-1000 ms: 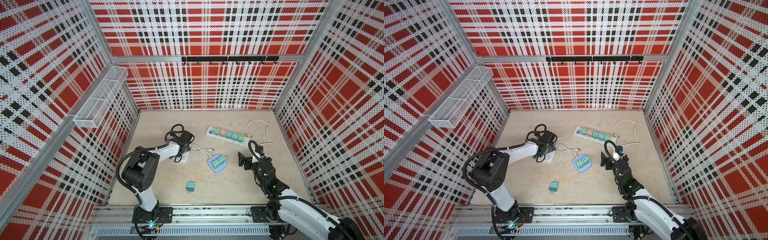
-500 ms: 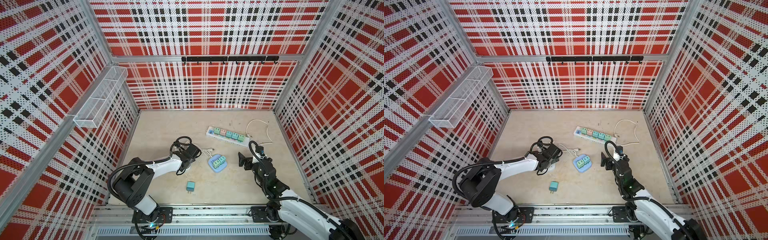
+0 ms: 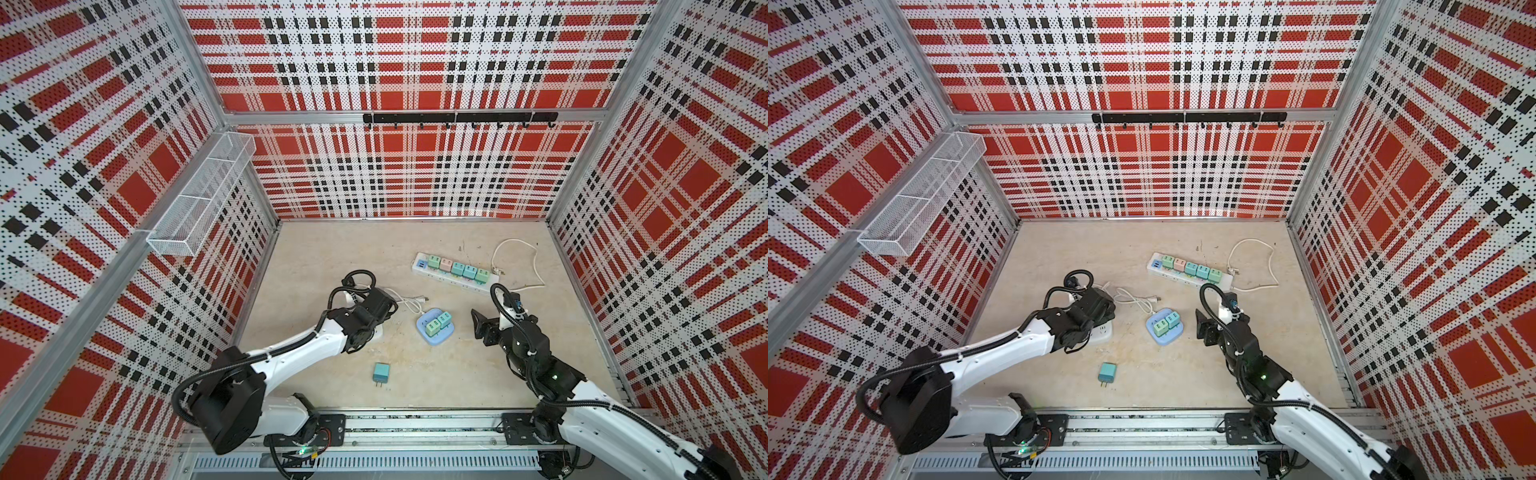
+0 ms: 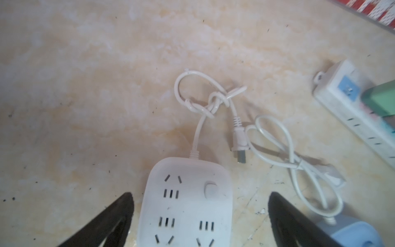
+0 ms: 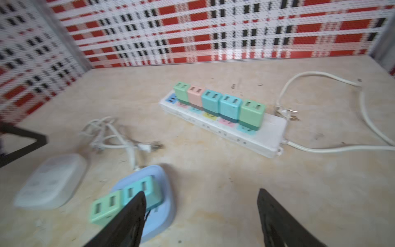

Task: Insert plugs into power strip
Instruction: Move the socket to the center of the table, then rotate the plug at the bottom-center of the table.

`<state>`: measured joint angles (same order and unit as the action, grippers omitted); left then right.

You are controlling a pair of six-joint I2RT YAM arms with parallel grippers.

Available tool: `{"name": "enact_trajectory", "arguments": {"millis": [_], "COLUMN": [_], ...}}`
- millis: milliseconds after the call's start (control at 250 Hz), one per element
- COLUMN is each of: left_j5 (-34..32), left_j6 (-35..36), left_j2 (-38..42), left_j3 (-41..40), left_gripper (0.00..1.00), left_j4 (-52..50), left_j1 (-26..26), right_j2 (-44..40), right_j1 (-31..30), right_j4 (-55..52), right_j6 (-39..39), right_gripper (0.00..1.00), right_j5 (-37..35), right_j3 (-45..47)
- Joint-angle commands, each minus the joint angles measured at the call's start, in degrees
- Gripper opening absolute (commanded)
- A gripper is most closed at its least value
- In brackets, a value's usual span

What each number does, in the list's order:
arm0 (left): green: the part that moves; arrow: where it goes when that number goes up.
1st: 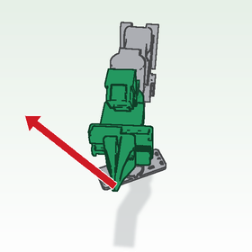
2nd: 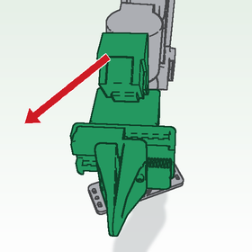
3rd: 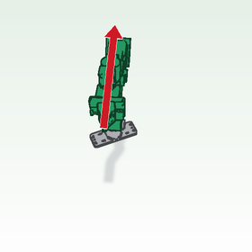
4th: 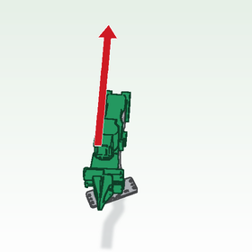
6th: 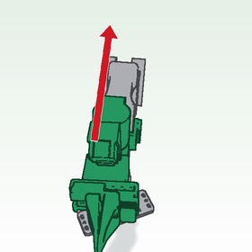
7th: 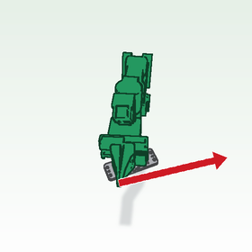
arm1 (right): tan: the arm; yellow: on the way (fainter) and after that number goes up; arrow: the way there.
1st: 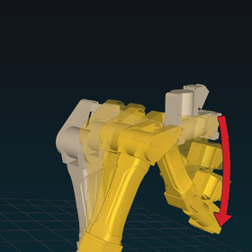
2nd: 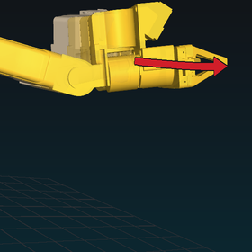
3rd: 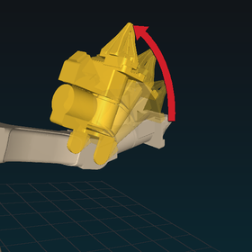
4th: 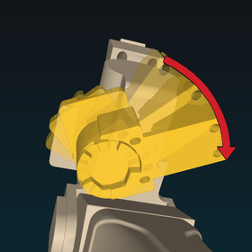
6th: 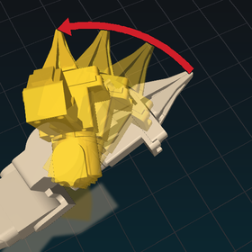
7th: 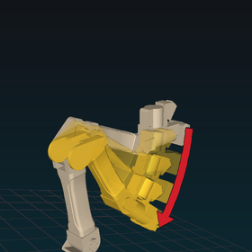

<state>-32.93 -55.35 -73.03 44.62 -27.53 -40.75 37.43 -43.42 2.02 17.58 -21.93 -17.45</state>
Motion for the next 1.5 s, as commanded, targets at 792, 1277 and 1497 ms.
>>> {"name": "enact_trajectory", "arguments": {"millis": [792,1277,1497], "left_j5": [2.39,1.91,2.52], "left_j6": [16.82,16.84,17.03], "left_j2": [53.95,56.39,58.54], "left_j3": [-26.73,-26.82,-27.3], "left_gripper": [0.99,0.99,0.99], "left_j4": [-3.69,-6.13,-6.48], "left_j1": [15.87,16.39,16.38], "right_j2": [57.1,71.65,73.9], "right_j1": [-37.96,-37.88,-37.54], "right_j4": [3.09,-6.34,-10.38], "right_j6": [17.19,15.39,17.07], "right_gripper": [0.87,0.96,0.97], "right_j5": [-5.13,-8.15,-8.85], "right_j3": [-29.95,-45.05,-46.57]}}
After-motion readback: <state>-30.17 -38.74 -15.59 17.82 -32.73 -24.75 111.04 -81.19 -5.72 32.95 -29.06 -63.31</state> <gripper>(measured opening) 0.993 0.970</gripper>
